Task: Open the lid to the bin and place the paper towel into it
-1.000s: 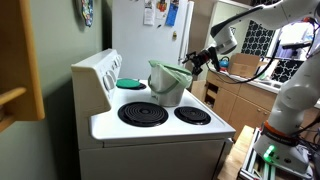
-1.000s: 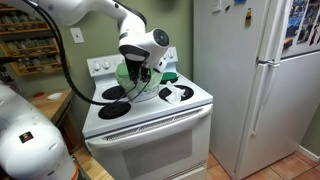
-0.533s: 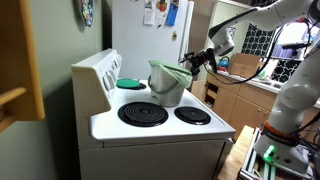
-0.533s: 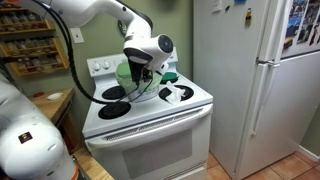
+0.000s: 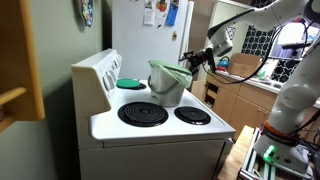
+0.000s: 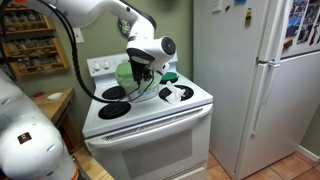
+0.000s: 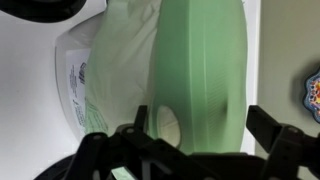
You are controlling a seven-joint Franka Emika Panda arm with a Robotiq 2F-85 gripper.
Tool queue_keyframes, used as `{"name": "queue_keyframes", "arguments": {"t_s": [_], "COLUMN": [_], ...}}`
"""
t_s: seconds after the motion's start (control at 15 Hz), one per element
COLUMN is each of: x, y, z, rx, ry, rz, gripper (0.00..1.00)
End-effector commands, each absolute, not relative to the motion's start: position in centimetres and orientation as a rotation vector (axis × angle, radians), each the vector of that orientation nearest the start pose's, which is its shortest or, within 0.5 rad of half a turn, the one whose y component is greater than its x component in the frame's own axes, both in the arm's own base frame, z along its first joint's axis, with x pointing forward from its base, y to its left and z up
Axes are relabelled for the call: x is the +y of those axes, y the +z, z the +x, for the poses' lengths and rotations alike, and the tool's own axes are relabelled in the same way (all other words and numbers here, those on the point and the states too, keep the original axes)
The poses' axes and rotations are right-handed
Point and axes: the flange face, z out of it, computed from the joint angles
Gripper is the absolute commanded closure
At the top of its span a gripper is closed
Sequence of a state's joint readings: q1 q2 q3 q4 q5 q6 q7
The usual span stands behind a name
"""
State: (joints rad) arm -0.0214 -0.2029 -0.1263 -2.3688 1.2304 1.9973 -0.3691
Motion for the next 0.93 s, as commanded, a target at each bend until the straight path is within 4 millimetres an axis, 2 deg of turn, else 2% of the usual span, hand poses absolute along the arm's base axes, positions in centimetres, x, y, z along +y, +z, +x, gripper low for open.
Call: {"name": "queue_keyframes", "arguments": {"t_s": [0.0, 0.4, 0.87], "x": [-1.7, -1.9, -1.5], "y": [43.2, 45.9, 52.3], "z": [47.9, 48.2, 49.6], "rx": [0.435, 0.426, 0.390], "ry": [-0.162, -0.212, -0.297], "rz": [-1.972, -1.991, -2.005], "gripper": [0.00, 0.00, 0.00]}}
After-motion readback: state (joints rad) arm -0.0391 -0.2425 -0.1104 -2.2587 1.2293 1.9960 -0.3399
